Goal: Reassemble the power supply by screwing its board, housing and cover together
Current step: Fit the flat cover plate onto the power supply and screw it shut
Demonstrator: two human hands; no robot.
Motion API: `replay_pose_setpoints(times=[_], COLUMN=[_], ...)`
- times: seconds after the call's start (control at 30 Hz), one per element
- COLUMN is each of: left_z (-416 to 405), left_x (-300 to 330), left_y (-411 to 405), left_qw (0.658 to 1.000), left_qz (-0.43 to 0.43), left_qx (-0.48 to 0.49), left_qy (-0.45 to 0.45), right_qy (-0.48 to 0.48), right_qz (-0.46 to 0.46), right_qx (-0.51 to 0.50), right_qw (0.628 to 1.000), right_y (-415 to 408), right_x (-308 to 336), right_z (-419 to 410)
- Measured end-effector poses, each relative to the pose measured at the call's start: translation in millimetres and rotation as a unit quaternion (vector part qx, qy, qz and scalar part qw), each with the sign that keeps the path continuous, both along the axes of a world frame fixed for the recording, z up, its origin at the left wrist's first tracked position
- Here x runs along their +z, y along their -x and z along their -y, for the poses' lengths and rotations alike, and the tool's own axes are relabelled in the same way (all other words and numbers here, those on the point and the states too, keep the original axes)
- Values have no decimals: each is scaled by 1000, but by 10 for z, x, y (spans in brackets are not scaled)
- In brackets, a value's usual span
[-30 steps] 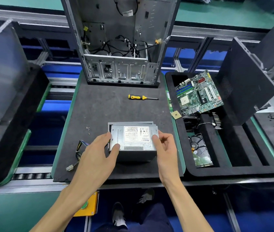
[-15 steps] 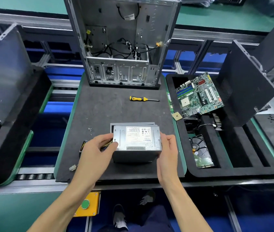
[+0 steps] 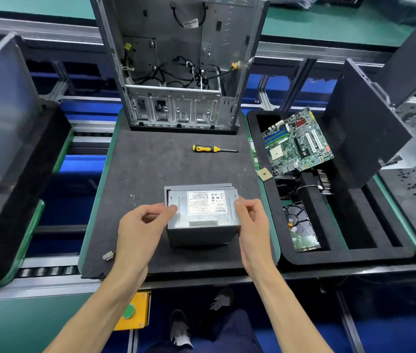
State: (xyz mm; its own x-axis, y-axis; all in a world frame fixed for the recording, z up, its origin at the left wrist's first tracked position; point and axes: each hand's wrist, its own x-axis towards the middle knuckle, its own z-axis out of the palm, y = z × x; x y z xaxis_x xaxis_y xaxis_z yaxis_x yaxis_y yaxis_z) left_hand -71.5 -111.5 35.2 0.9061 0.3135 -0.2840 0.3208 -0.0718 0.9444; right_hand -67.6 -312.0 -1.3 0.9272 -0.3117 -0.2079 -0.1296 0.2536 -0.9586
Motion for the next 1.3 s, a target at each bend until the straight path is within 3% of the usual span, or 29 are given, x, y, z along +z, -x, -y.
replay_pose_setpoints(times=[0.27,0.6,0.83,0.93,1.3], left_z=[-71,-53,-40,-31,-111], left_x=[-8,-67,-46,-74,-89], left_y=[22,71,-124,-217,-325], left_qw=[998,996,997,999,994], left_qz=[42,69,40,8,-5], left_qx=[-40,-57,-35,-20,-106], left_qy=[-25,-21,-58,-34,14], right_qy=[-14,-44,26,48,-34], right_qz=[1,5,16,3,-81], right_qx=[-56,-42,-3,9,158], right_qw=[998,998,1000,999,984], right_y=[25,19,-38,-100,-255], right_x=[-10,-54,-16,20,119], right_z=[-53,-36,30,55,100])
